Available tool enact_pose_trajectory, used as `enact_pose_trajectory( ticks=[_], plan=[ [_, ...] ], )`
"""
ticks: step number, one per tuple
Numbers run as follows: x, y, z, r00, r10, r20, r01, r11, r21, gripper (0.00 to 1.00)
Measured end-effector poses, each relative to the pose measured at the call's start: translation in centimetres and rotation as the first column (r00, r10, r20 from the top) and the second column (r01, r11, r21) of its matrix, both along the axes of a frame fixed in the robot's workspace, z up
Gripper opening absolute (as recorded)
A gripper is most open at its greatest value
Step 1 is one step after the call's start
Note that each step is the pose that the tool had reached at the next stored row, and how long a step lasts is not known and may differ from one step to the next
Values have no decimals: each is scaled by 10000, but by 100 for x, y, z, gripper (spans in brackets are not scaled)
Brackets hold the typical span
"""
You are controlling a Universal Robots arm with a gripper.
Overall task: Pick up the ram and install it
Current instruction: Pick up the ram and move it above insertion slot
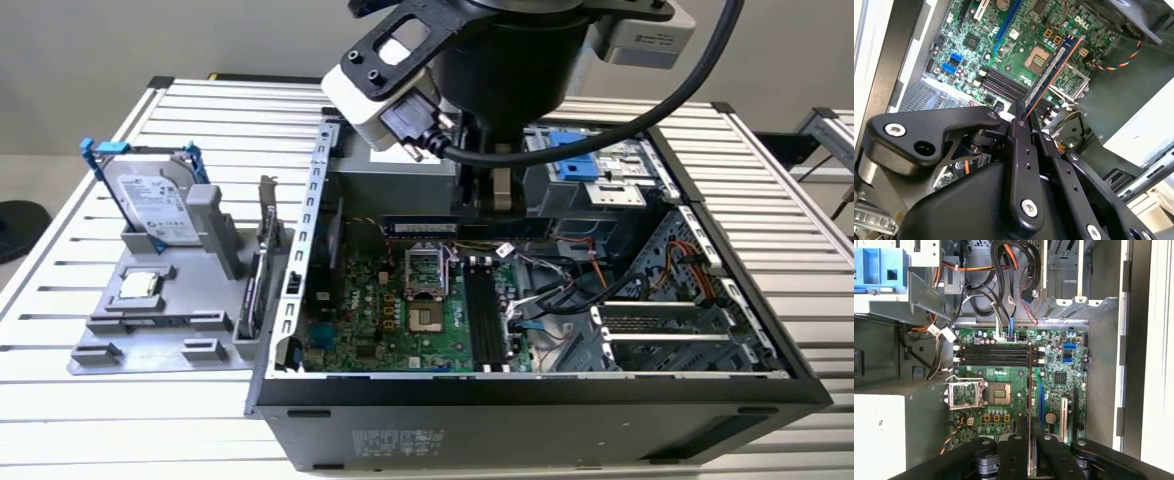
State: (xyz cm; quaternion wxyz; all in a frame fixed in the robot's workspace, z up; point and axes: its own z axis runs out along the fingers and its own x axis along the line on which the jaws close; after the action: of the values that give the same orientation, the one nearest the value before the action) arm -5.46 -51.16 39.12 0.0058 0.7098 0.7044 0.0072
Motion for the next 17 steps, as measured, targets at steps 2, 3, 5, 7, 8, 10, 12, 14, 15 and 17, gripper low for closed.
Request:
enact_pose_trajectory(
  ticks=[2, 3, 5, 7, 8, 10, 12, 14, 15, 17],
  plan=[
    [29, 0, 0, 10000, 0, 0, 0, 10000, 0, 0],
    [45, 0, 0, 10000, 1, 0, -1, 10000, 0, 0],
    [73, 0, 0, 10000, 0, 0, 0, 10000, 0, 0],
    [102, 0, 0, 10000, 0, 0, 0, 10000, 0, 0],
    [117, 0, 0, 10000, 0, 0, 0, 10000, 0, 0],
    [145, 0, 0, 10000, 0, 0, 0, 10000, -1, 0],
    [175, 0, 0, 10000, 0, 0, 0, 10000, 0, 0],
    [202, 0, 0, 10000, 1, 0, -1, 10000, 0, 0],
    [216, 0, 0, 10000, 1, 0, -1, 10000, 0, 0],
    [244, 0, 0, 10000, 1, 0, -1, 10000, 0, 0]
  ],
)
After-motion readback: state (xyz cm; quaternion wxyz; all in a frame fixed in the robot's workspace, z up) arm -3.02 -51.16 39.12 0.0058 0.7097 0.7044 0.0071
